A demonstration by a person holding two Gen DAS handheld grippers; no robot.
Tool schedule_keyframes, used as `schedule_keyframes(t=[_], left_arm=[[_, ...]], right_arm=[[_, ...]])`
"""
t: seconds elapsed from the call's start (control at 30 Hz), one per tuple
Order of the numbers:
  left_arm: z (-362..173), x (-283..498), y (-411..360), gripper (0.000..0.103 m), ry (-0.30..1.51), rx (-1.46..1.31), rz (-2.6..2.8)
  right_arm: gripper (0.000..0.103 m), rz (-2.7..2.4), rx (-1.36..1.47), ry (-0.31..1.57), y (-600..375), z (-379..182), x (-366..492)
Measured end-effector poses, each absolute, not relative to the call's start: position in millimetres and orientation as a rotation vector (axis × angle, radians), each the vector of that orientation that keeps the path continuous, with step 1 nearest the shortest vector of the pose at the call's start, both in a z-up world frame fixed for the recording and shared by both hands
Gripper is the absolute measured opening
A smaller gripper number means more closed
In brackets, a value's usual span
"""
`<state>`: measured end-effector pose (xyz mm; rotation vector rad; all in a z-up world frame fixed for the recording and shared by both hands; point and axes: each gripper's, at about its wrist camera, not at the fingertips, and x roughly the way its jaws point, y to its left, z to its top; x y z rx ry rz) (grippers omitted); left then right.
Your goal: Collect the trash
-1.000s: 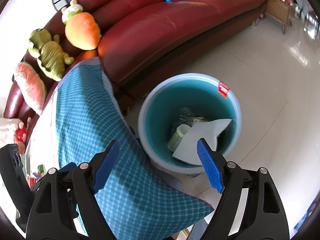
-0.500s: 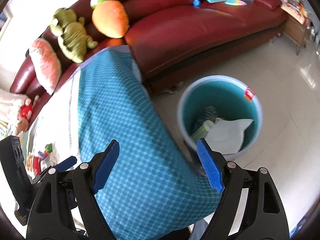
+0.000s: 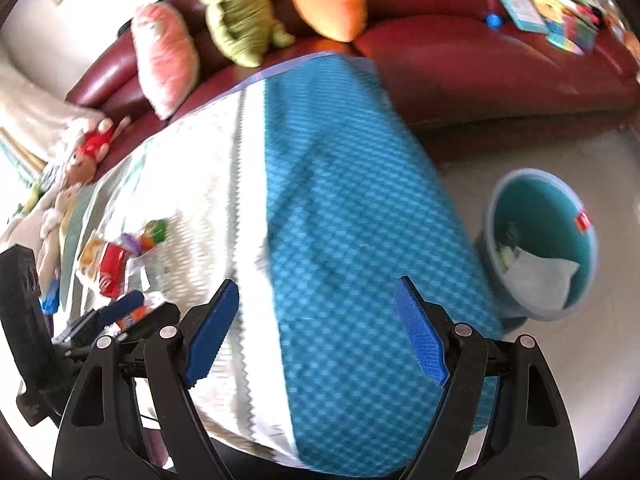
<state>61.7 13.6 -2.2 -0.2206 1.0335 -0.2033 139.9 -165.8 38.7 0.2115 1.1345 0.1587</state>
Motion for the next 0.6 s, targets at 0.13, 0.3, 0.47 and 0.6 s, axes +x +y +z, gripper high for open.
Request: schedule_keyframes(t=[0.13,0.3,0.47,0.6], left_arm=[[8.6,48.4,57.1,0.092,1.003,-0.235,-0.145],[18.3,35.6,108.4,0.092,0.964,-0.238,-0.057],[14.6,31.3,168.2,0.092,0.948,-0.26,0.056],[4.4,34.8,208.5,0.092,0.965,-0.261,0.133]], right_arm=[[0.076,0.213,0.165,1.154,-128.1,41.0,141.1],[0.076,0.279,0.101,1.181,-82.4,41.5,146.6],[0.076,0.353,0.03,1.2,-32.1,41.0,152.8],[0.076,0.394,0.013,1.237,-2.0,32.8,160.1]])
